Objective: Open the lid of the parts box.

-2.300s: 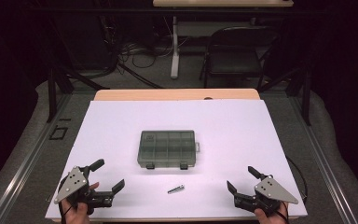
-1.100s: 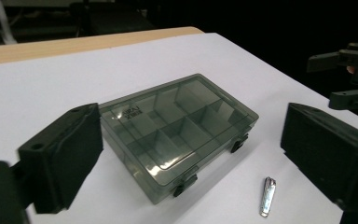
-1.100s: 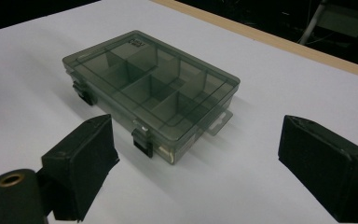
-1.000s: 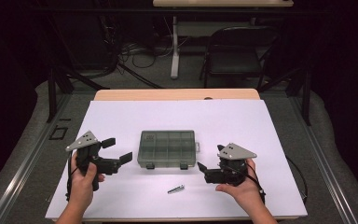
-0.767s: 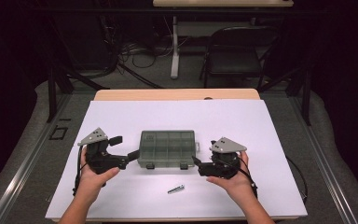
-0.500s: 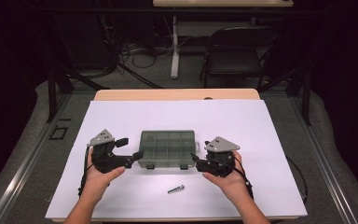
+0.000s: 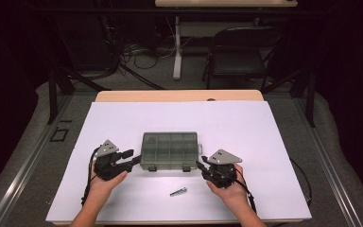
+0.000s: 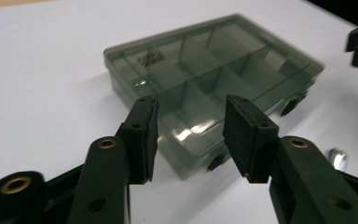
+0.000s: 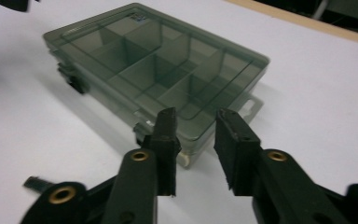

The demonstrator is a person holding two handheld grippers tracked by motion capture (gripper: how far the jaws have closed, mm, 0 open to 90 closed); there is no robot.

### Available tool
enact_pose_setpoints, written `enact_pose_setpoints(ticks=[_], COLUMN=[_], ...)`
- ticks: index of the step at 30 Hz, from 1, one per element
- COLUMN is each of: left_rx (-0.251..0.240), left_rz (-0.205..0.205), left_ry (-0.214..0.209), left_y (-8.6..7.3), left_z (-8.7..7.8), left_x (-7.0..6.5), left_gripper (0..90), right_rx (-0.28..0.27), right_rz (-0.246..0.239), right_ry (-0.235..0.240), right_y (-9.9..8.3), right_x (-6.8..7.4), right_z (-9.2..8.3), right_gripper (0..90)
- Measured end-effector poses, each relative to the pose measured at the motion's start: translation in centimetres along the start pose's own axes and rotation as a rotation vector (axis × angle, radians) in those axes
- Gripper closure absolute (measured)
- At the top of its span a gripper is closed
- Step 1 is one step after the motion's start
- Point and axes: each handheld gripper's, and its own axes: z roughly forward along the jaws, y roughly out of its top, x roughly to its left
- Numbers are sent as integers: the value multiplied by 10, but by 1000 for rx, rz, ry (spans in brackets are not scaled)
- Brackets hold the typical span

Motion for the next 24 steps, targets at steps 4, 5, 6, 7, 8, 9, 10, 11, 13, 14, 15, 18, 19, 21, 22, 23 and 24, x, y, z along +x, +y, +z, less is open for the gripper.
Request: enact_pose_setpoints(ticks=[4, 5, 6, 7, 8, 9, 10, 11, 13, 14, 15, 18, 19, 21, 22, 23, 24], left_rx=[22, 31, 42, 54, 70, 80, 88, 93, 104, 106, 110, 124, 135, 146, 147, 151, 155], left_rz=[2, 4, 0, -5, -8, -12, -22, -29, -44, -51, -57, -61, -59, -57, -58, -55, -54], left_ry=[-3, 7, 14, 14, 20, 30, 32, 34, 29, 26, 28, 32, 34, 32, 31, 26, 24], left_y=[-5, -6, -7, -7, -8, -9, -10, -11, -12, -13, -13, -15, -16, -17, -17, -17, -18], left_z=[2, 3, 3, 4, 5, 6, 6, 7, 7, 7, 7, 9, 10, 12, 13, 14, 14], left_x=[0, 0, 0, 0, 1, 2, 3, 4, 6, 7, 7, 9, 10, 9, 9, 9, 8], left_gripper=[629, 656, 681, 760, 760, 776, 803, 830, 869, 888, 899, 900, 900, 900, 900, 900, 900], right_rx=[13, 16, 24, 33, 33, 37, 47, 48, 56, 51, 59, 83, 83, 100, 112, 118, 121], right_rz=[19, 28, 35, 33, 33, 29, 25, 28, 28, 32, 32, 28, 28, 20, 15, 12, 9], right_ry=[23, 27, 29, 24, 24, 21, 16, 15, 15, 20, 21, 32, 32, 37, 39, 37, 35], right_y=[-7, -8, -9, -11, -11, -11, -12, -12, -13, -13, -14, -16, -16, -17, -17, -18, -18], right_x=[3, 4, 4, 5, 5, 5, 4, 4, 2, 1, 1, 3, 3, 5, 6, 6, 7], right_z=[3, 4, 5, 7, 7, 8, 8, 8, 9, 10, 11, 15, 15, 19, 21, 22, 23], right_gripper=[780, 791, 809, 841, 841, 860, 871, 885, 900, 900, 900, 900, 900, 900, 900, 900, 900])
